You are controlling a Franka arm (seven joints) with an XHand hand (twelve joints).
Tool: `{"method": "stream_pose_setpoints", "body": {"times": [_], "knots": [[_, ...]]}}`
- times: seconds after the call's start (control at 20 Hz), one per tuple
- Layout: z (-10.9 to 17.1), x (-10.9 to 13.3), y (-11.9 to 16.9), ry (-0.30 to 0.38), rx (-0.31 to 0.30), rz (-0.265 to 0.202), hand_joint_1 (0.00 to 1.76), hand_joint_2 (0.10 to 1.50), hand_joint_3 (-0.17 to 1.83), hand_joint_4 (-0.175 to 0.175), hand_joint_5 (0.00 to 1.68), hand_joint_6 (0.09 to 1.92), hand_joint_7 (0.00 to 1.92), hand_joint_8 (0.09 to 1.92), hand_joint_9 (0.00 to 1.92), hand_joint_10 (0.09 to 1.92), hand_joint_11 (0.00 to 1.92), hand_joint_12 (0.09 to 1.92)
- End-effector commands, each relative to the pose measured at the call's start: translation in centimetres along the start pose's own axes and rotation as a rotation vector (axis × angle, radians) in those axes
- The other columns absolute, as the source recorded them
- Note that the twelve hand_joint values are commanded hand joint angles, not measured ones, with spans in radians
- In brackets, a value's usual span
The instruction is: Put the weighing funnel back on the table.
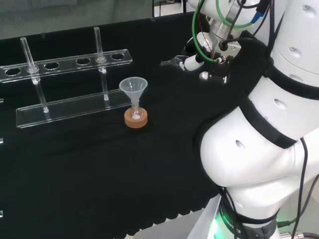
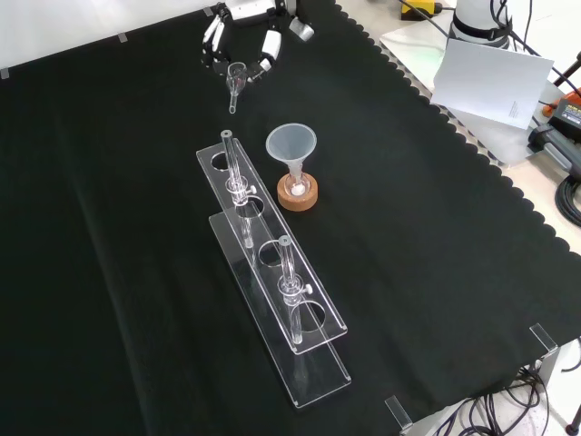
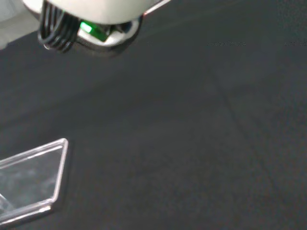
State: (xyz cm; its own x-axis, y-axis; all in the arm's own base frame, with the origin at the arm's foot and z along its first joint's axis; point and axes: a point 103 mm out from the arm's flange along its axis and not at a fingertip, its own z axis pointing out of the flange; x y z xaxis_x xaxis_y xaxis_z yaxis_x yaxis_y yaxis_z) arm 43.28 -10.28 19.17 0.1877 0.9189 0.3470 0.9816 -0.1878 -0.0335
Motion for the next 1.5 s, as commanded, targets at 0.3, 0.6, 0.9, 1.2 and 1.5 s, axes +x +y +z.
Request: {"method": "stream_pose_setpoints", "body": {"times": [0.3, 0.6, 0.9, 1.2, 1.5], "knots": [[5.1, -3.4, 4.7, 0.034, 0.071, 0.035, 1.13, 0.66, 0.60, 0.175, 1.36, 0.48, 0.70, 0.62, 1.14, 0.20, 0.96, 0.96], [7.3, -3.5, 5.7, 0.038, 0.105, 0.040, 1.13, 0.66, 0.60, 0.175, 1.36, 0.48, 0.70, 0.62, 1.14, 0.20, 0.97, 0.96], [9.1, -3.7, 5.6, 0.033, 0.149, 0.049, 1.13, 0.66, 0.60, 0.175, 1.36, 0.48, 0.70, 0.62, 1.14, 0.20, 0.97, 0.96], [10.9, -4.1, 5.2, 0.028, 0.180, 0.044, 1.13, 0.66, 0.59, 0.175, 1.36, 0.48, 0.69, 0.62, 1.14, 0.20, 0.97, 0.95], [11.8, -4.2, 5.7, 0.061, 0.185, 0.033, 1.13, 0.66, 0.59, 0.175, 1.37, 0.48, 0.69, 0.62, 1.14, 0.19, 0.97, 0.95]]}}
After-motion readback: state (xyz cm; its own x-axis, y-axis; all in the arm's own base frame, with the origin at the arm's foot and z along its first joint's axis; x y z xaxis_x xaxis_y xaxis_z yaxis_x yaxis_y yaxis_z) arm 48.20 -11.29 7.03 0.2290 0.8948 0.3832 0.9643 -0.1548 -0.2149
